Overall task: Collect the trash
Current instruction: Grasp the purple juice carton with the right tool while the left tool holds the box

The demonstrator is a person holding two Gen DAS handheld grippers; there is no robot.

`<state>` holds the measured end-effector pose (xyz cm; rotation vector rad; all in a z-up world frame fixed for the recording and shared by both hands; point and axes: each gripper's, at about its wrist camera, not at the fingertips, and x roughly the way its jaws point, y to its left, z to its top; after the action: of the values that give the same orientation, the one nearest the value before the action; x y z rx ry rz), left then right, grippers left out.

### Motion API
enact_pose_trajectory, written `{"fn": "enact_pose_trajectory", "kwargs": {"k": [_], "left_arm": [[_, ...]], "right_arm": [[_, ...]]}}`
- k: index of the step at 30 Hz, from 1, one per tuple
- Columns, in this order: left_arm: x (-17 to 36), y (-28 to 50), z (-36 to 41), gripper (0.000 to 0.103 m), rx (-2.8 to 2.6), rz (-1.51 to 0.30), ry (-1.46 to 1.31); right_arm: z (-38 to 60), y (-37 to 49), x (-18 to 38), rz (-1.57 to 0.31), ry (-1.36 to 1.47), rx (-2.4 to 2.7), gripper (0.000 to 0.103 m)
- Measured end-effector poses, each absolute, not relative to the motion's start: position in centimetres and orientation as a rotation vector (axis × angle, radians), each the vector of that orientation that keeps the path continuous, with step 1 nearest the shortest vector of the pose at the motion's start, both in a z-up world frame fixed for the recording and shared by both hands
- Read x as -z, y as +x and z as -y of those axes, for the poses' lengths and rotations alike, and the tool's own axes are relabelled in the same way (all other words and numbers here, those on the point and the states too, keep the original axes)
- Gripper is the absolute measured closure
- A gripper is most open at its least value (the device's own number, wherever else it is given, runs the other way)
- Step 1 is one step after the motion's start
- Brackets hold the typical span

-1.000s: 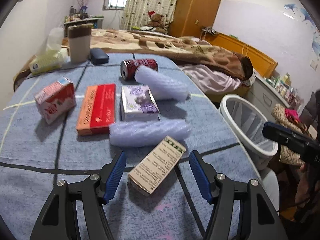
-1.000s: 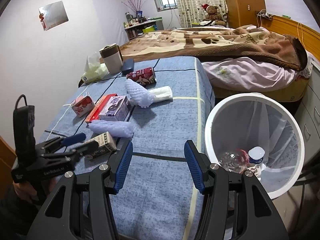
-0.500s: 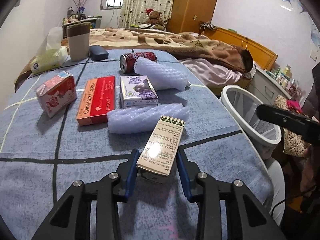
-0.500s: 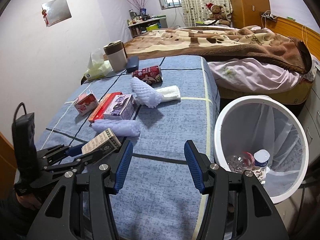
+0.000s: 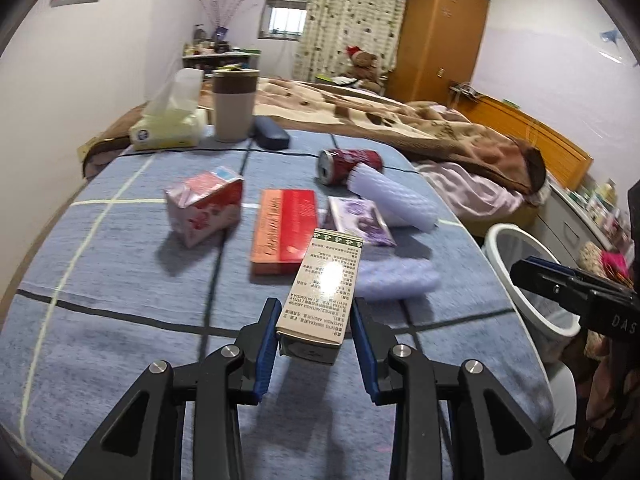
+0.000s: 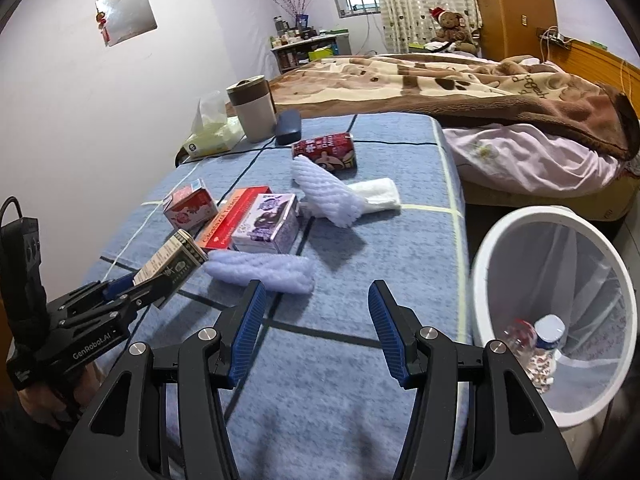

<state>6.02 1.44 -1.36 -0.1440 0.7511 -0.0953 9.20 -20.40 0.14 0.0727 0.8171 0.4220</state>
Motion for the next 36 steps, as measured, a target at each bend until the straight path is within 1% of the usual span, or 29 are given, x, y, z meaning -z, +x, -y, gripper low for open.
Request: {"fn": "enact_pose_trajectory", "kwargs": {"k": [14,15,16,18,26,36], "left_arm": [[2.3,8.0,-5.9,0.067,-0.017,-0.734,-0.19],[2.4,8.1,-6.1,0.067,-0.02,-0.733,-0.193],[2.6,8.3,-6.5,0.067,-0.023,-0.735,-0.199],[2.9,8.6,-7.0,0.067,-0.026,-0.736,-0.209],[3.6,9.4,-8.4,0.067,-0.03,-0.741,-0.233],[4.2,9.9,-8.6,0.067,-0.014,-0.75,-0.244]], "right_arm": [[14.6,12.7,1.6,-0.867,0.027,-0.447,0.048],[14.4,12.8,1.7,-0.868,0.024,-0.446,0.045],[14.1,13.0,1.9,-0.868,0.02,-0.444,0.04],[13.5,13.4,2.1,-0.87,0.018,-0.448,0.037],[11.2,14.6,2.9,-0.889,-0.015,-0.45,0.037],[10.9,15.7,3.7,-0.919,-0.022,-0.396,0.037]]}}
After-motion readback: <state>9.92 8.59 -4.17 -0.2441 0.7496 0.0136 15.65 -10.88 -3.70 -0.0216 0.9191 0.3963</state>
